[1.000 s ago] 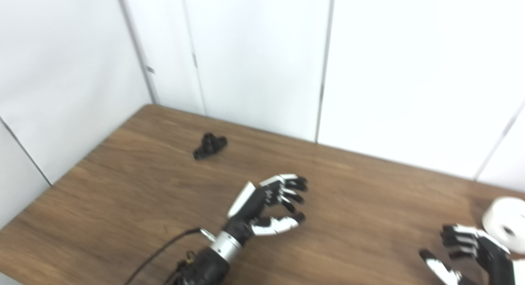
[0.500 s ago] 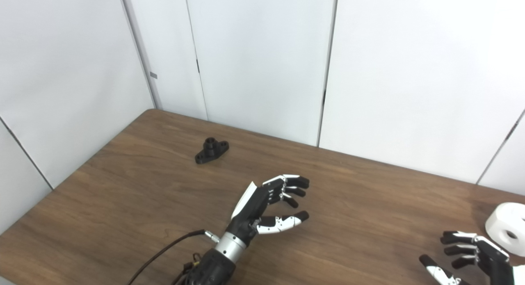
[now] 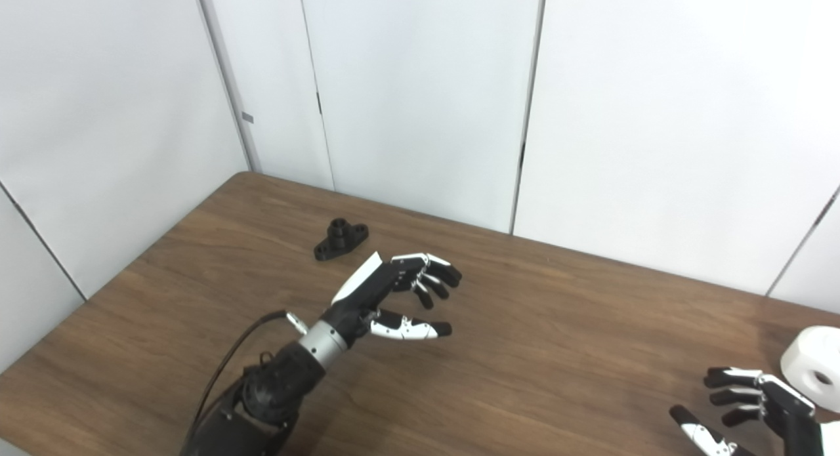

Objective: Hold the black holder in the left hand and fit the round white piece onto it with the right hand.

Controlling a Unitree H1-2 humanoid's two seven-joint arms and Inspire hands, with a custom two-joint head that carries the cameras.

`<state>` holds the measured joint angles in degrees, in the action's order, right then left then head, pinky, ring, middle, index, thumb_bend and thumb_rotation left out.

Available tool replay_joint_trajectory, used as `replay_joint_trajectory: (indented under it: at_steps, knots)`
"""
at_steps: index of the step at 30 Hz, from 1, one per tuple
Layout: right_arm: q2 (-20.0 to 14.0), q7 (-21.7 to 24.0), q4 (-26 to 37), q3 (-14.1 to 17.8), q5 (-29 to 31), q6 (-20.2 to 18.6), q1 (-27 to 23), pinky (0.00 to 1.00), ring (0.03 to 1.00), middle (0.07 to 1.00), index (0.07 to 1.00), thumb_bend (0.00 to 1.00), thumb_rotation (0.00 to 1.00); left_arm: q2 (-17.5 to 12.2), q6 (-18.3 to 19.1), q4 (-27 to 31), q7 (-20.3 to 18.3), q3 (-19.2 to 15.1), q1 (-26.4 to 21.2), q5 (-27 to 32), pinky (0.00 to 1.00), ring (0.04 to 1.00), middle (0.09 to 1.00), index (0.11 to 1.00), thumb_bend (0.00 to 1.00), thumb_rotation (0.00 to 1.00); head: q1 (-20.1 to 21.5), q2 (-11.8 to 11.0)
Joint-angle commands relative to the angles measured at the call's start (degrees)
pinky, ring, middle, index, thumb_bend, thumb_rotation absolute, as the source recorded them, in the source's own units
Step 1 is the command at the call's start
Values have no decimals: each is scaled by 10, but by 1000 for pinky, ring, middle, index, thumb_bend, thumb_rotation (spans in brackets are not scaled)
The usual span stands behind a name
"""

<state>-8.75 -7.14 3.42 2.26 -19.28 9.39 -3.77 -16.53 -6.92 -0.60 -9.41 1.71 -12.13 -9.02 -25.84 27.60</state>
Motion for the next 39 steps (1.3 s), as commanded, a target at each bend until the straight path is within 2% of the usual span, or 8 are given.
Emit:
replay_joint_trajectory:
  at_steps: [1, 6, 12, 17, 23, 30, 35, 39]
  knots:
    - [-8, -3, 15, 3, 0, 12, -12, 371, 514, 617, 496, 497, 124, -23, 1, 27, 4, -17, -33, 1, 514, 633, 710, 665, 748, 0, 1, 1]
    - [-8, -1, 18, 2, 0, 6, -13, 365, 502, 613, 496, 497, 120, -45, 2, 34, 20, -43, -45, -15, 504, 642, 688, 664, 751, 0, -2, 1]
    - [-8, 4, 18, 3, 7, 5, -15, 380, 520, 622, 495, 497, 118, -54, 57, 69, 57, -68, -47, -89, 539, 674, 689, 655, 765, 0, -5, 1]
    - [-7, 3, 21, 4, 5, 3, -14, 383, 523, 625, 495, 497, 114, -67, 78, 71, 70, -80, -54, -124, 738, 815, 797, 682, 763, 37, -5, 0]
    - [-6, 3, 28, 3, 0, -3, -13, 393, 530, 623, 495, 497, 115, -71, 93, 53, 108, -104, -65, -154, 757, 852, 853, 707, 779, 54, -6, -1]
    - [-5, 3, 32, 3, 3, -5, -11, 396, 533, 626, 495, 497, 114, -71, 115, 22, 179, -98, -64, -236, 688, 874, 878, 725, 842, 149, -6, 0]
    - [-6, 3, 33, 3, 3, -3, -10, 383, 525, 623, 495, 497, 114, -89, 154, 9, 173, -87, -71, -276, 778, 984, 975, 788, 967, 245, -5, 2]
    - [-6, 2, 37, 2, -1, -1, -10, 380, 517, 619, 495, 497, 114, -100, 182, -27, 188, -76, -86, -310, 853, 1000, 999, 787, 1000, 294, -5, 4]
